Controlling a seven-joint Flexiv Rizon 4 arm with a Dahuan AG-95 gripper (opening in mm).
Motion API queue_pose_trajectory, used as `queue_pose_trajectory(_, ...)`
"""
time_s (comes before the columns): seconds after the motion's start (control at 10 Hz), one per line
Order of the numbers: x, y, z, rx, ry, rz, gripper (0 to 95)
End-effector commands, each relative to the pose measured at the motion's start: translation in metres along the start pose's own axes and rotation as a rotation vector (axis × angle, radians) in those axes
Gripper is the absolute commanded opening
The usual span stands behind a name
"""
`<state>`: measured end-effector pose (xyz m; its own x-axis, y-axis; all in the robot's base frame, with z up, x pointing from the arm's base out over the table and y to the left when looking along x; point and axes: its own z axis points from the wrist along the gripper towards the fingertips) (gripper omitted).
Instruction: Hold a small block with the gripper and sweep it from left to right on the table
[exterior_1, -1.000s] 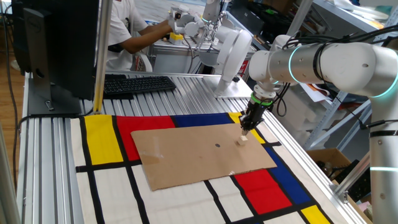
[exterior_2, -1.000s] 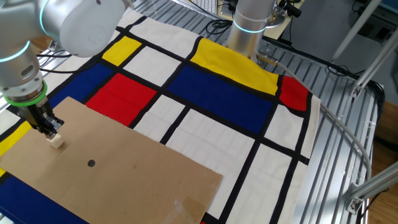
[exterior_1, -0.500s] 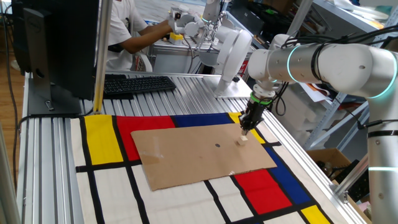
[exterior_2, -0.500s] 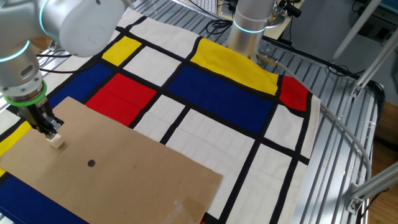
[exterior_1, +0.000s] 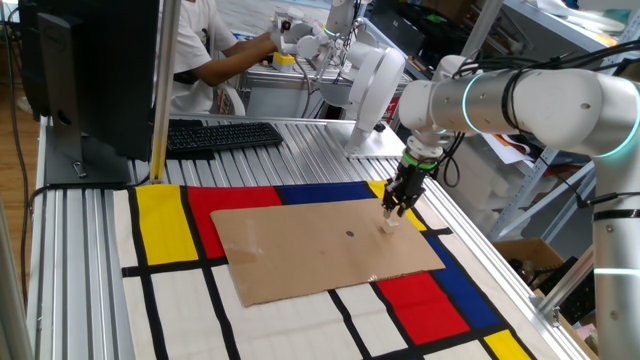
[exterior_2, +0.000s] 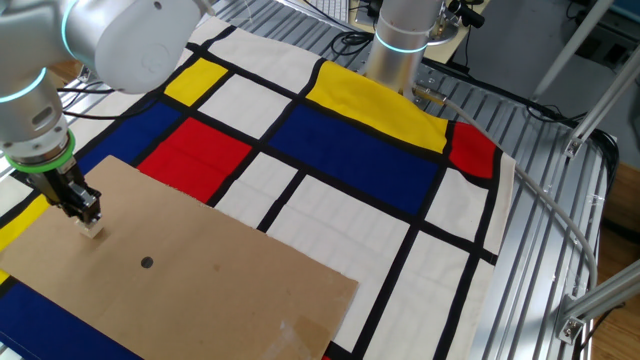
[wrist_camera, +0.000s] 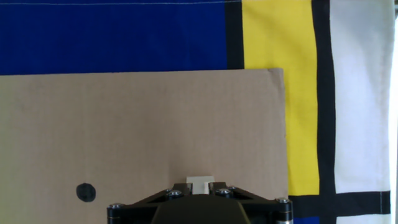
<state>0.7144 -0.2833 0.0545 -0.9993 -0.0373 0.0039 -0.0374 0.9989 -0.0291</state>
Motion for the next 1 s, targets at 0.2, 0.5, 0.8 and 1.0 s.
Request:
queue_pose_trajectory(0.2, -0.0018, 0.0002, 0.0013, -0.004, 0.002, 0.002, 38.0)
queue_pose_trajectory(0.5, -0.0024, 0.0004, 0.0023, -0.003, 0.001, 0.003, 38.0)
queue_pose_trajectory(0.8, -0.0030, 0.0006, 0.0037, -0.003, 0.003, 0.002, 38.0)
queue_pose_trajectory(1.0, -0.0033, 0.0011, 0.0049, -0.003, 0.003, 0.004, 38.0)
